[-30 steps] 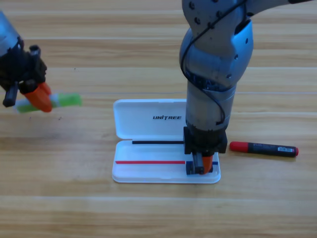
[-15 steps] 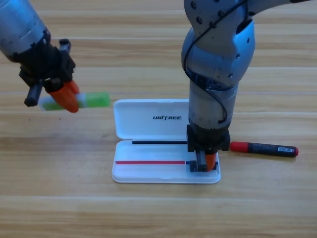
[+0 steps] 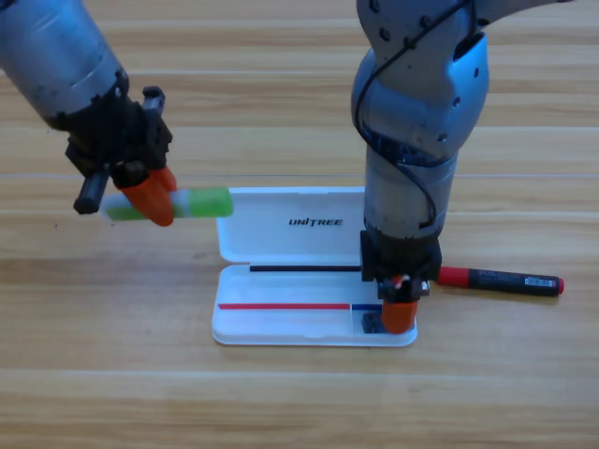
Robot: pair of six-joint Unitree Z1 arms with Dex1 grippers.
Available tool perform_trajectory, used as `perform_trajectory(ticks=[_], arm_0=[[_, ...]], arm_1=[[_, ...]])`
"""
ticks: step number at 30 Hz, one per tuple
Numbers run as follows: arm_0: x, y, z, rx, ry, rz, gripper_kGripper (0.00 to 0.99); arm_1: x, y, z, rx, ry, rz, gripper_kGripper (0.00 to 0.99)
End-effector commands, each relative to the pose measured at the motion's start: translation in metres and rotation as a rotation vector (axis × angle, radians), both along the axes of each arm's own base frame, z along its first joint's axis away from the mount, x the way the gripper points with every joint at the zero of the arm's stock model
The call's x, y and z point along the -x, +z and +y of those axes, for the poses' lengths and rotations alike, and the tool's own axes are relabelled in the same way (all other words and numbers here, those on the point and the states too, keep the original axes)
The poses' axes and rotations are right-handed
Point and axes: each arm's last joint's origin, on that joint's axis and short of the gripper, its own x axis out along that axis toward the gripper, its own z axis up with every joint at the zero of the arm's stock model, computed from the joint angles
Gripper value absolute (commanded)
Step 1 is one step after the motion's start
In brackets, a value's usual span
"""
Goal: Clean up eraser and pencils
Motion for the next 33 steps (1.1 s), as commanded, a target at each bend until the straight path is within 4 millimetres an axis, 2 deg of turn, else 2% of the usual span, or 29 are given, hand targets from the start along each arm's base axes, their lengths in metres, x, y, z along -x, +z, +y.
perform_trajectory(ticks=[1,6,9,12,13,16,23,27,33], arm_0=[[-0.002,-0.022,-0.008,-0.045,-0.006,0.062,0.0],[-0.002,-0.022,-0.008,-0.04,-0.007,0.063,0.0],[0.0,-0.022,-0.013,-0.039,-0.021,0.06,0.0],[0.002,-0.024,-0.024,-0.04,-0.047,0.052,0.0],[0.002,-0.026,-0.028,-0.039,-0.057,0.051,0.0],[0.003,-0.035,-0.041,-0.045,-0.084,0.054,0.0],[0.01,-0.067,-0.077,-0.086,-0.124,0.066,0.0],[0.013,-0.084,-0.095,-0.098,-0.136,0.06,0.0],[0.017,-0.101,-0.113,-0.113,-0.137,0.051,0.0]], arm_1=[[0.008,0.028,-0.024,-0.065,-0.024,0.026,0.834],[0.035,0.077,-0.055,-0.161,-0.017,0.027,0.834],[0.054,0.093,-0.078,-0.185,-0.007,0.038,0.834],[0.069,0.098,-0.097,-0.185,-0.002,0.052,0.834],[0.072,0.097,-0.101,-0.176,0.0,0.056,0.834],[0.065,0.085,-0.115,-0.133,-0.026,0.05,0.834],[0.026,0.045,-0.139,-0.085,-0.109,-0.052,0.834],[0.007,0.023,-0.141,-0.065,-0.127,-0.05,0.834],[-0.008,0.001,-0.138,-0.053,-0.109,-0.038,0.834]])
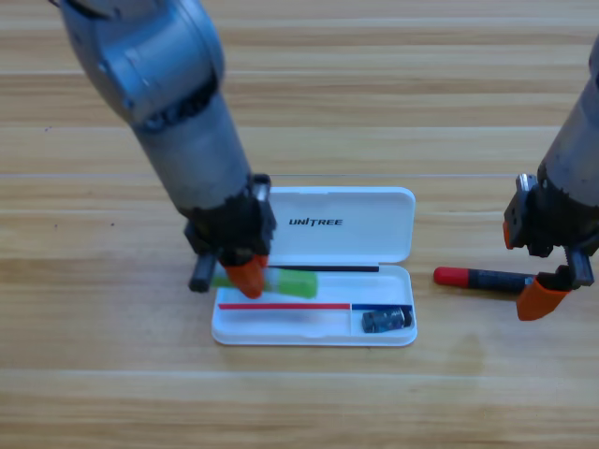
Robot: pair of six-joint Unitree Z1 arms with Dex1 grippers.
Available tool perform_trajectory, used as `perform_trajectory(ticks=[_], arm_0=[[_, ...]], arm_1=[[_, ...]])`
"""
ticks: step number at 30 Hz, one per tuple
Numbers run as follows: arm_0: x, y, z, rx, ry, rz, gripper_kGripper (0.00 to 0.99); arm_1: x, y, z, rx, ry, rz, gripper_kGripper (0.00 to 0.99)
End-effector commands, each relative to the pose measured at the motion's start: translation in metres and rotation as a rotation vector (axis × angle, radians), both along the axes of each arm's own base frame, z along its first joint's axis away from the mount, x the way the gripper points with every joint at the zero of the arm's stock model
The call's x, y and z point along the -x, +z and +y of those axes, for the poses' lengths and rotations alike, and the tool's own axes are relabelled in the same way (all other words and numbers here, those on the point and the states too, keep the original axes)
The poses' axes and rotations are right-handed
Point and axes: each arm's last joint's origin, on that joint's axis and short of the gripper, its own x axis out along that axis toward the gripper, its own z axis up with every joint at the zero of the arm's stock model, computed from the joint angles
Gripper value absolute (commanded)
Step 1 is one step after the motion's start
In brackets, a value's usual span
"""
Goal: Clean up eraser and pencils
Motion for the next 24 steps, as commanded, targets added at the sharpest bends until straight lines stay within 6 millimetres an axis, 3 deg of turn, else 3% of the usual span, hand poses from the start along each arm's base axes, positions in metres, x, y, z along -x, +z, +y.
perform_trajectory(ticks=[1,20,24], arm_0=[[0.008,-0.032,-0.028,-0.048,-0.024,0.018,0.0],[0.007,-0.039,-0.039,-0.06,0.014,0.017,0.0],[0.008,-0.039,-0.039,-0.05,0.012,0.03,0.0]], arm_1=[[-0.026,-0.046,-0.005,0.068,-0.023,0.048,0.834],[-0.062,-0.094,-0.003,0.113,-0.021,0.027,0.822],[-0.065,-0.101,-0.001,0.122,-0.012,0.038,0.653]])
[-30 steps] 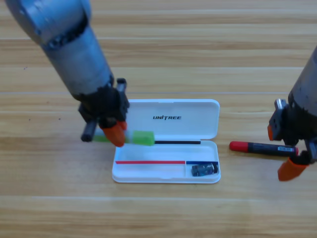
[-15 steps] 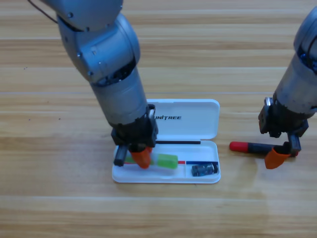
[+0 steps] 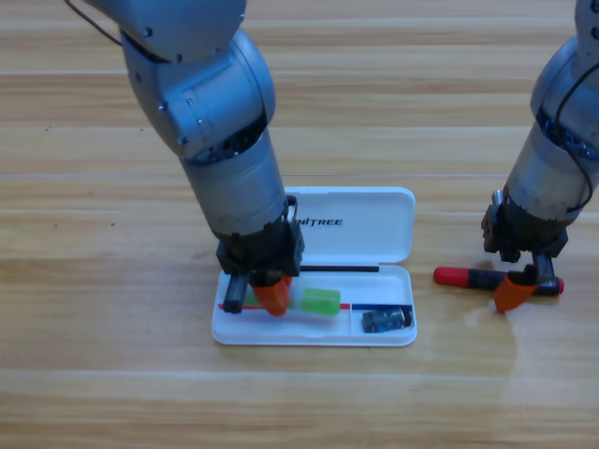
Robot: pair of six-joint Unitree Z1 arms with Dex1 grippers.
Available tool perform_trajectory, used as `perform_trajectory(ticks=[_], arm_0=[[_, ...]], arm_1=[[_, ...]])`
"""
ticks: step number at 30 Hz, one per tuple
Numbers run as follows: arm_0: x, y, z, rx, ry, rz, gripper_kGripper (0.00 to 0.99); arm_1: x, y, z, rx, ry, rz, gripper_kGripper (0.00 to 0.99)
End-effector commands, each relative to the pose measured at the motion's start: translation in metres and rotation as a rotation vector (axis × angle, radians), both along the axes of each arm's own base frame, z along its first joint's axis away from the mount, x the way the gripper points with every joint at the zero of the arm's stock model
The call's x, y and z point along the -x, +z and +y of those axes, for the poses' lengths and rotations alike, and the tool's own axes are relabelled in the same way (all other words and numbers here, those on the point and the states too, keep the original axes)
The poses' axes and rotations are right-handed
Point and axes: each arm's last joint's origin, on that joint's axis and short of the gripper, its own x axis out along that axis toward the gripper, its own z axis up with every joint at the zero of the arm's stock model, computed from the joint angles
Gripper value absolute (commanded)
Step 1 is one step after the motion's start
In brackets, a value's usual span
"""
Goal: Clean up eraser and pencils
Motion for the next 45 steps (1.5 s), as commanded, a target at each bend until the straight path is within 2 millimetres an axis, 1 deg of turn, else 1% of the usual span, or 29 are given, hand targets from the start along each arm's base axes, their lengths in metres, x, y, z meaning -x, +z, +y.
perform_trajectory(ticks=[1,4,5,7,8,14,20,22,24,25,26,29,31,32,34,36,38,41,43,45], arm_0=[[0.003,-0.018,-0.012,-0.019,-0.013,0.036,0.0],[0.005,-0.017,-0.011,-0.01,-0.001,0.055,0.0],[0.005,-0.016,-0.011,-0.007,0.011,0.058,0.0],[0.005,-0.017,-0.011,-0.009,0.028,0.061,0.0],[0.005,-0.017,-0.011,-0.009,0.033,0.06,0.0],[0.004,-0.02,-0.012,-0.01,0.044,0.067,0.0],[0.004,-0.02,-0.012,-0.01,0.052,0.071,0.0],[0.005,-0.02,-0.012,-0.011,0.052,0.072,0.258],[0.005,-0.021,-0.011,-0.015,0.054,0.071,0.566],[0.005,-0.021,-0.011,-0.017,0.059,0.072,0.703],[0.005,-0.021,-0.011,-0.018,0.06,0.071,0.788],[0.005,-0.022,-0.011,-0.02,0.061,0.07,0.885],[0.005,-0.022,-0.011,-0.02,0.061,0.07,0.888],[0.005,-0.022,-0.011,-0.02,0.061,0.07,0.897],[0.005,-0.021,-0.01,-0.019,0.061,0.069,0.897],[0.006,-0.017,-0.01,-0.011,0.06,0.064,0.907],[0.008,-0.012,-0.007,-0.004,0.06,0.058,0.94],[0.014,0.005,0.0,0.024,0.058,0.039,0.98],[0.02,0.02,0.008,0.046,0.055,0.025,0.98],[0.027,0.035,0.017,0.065,0.05,0.012,0.98]], arm_1=[[-0.015,-0.039,-0.004,0.067,-0.011,0.057,0.574],[-0.015,-0.043,-0.004,0.075,-0.001,0.066,0.316],[-0.015,-0.044,-0.004,0.078,0.004,0.069,0.204],[-0.015,-0.045,-0.004,0.081,0.01,0.075,0.017],[-0.014,-0.046,-0.004,0.084,0.015,0.078,0.0],[-0.012,-0.044,-0.006,0.094,0.027,0.088,0.0],[-0.009,-0.033,-0.008,0.087,0.025,0.078,0.0],[-0.009,-0.032,-0.008,0.086,0.025,0.074,0.0],[-0.009,-0.032,-0.009,0.091,0.025,0.075,0.0],[-0.009,-0.032,-0.009,0.092,0.025,0.076,0.0],[-0.009,-0.032,-0.009,0.092,0.025,0.076,0.0],[-0.008,-0.032,-0.009,0.091,0.02,0.076,0.0],[-0.007,-0.028,-0.01,0.087,0.02,0.07,0.0],[-0.005,-0.024,-0.012,0.083,0.02,0.067,0.0],[0.003,-0.008,-0.017,0.072,0.022,0.071,0.0],[0.018,0.018,-0.019,0.045,0.04,0.087,0.0],[0.034,0.044,-0.021,0.019,0.063,0.099,0.0],[0.055,0.077,-0.021,-0.01,0.102,0.101,0.0],[0.065,0.09,-0.017,-0.026,0.113,0.109,0.0],[0.071,0.096,-0.012,-0.031,0.126,0.117,0.0]])
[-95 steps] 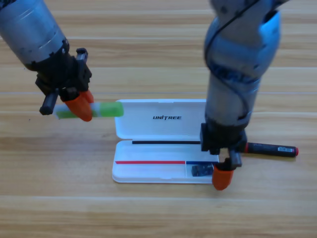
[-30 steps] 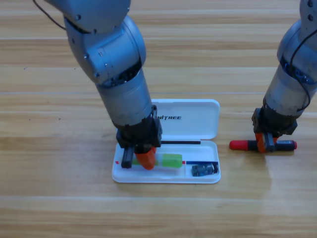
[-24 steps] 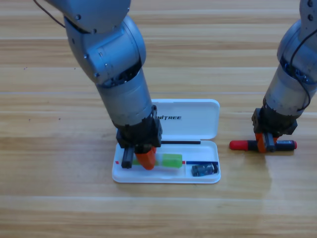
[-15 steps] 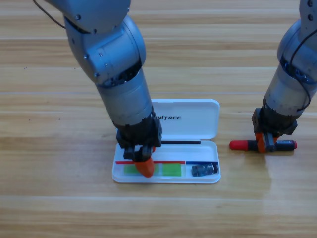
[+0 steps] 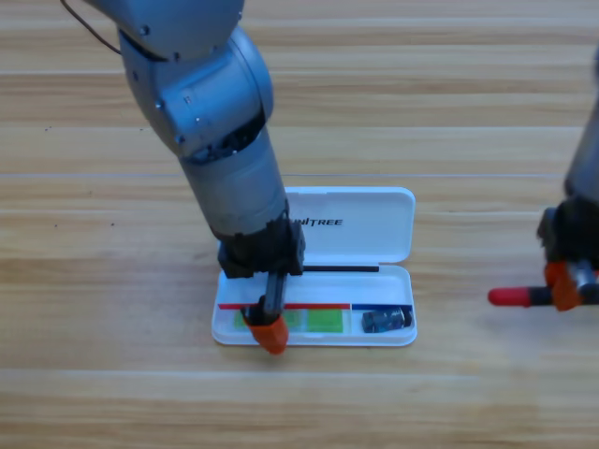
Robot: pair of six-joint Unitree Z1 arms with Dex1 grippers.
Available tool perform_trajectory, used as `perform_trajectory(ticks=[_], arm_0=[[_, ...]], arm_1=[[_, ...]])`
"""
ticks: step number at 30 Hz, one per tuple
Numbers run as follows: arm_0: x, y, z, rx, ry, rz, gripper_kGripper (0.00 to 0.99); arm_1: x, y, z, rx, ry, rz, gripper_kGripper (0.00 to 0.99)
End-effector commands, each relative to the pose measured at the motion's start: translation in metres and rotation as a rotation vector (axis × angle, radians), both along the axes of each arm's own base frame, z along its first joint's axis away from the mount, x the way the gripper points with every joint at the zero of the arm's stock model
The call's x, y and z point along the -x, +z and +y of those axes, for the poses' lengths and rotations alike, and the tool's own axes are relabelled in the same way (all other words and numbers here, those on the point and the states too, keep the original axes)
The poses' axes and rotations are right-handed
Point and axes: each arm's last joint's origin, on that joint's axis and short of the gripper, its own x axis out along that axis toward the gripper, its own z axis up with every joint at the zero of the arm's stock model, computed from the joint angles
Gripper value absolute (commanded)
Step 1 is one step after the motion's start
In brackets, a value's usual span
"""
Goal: Clean up eraser and pencils
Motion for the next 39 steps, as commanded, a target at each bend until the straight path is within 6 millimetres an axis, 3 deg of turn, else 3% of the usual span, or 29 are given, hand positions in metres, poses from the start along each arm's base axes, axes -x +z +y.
perform_trajectory(ticks=[1,9,17,27,39], arm_0=[[0.027,0.038,0.02,0.044,-0.023,-0.024,0.98],[0.05,0.097,0.079,0.147,0.01,-0.105,0.98],[0.046,0.131,0.149,0.284,0.15,-0.142,0.98],[0.019,0.109,0.208,0.394,0.259,-0.12,0.98],[0.011,0.091,0.214,0.393,0.261,-0.077,0.98]], arm_1=[[0.034,0.041,0.014,-0.066,0.07,-0.014,0.0],[0.034,0.029,0.056,-0.052,0.082,0.006,0.0],[0.013,0.003,0.126,-0.051,0.1,0.004,0.0],[0.005,-0.024,0.172,-0.039,0.138,0.003,0.0],[-0.009,-0.047,0.201,-0.023,0.147,-0.054,0.0]])
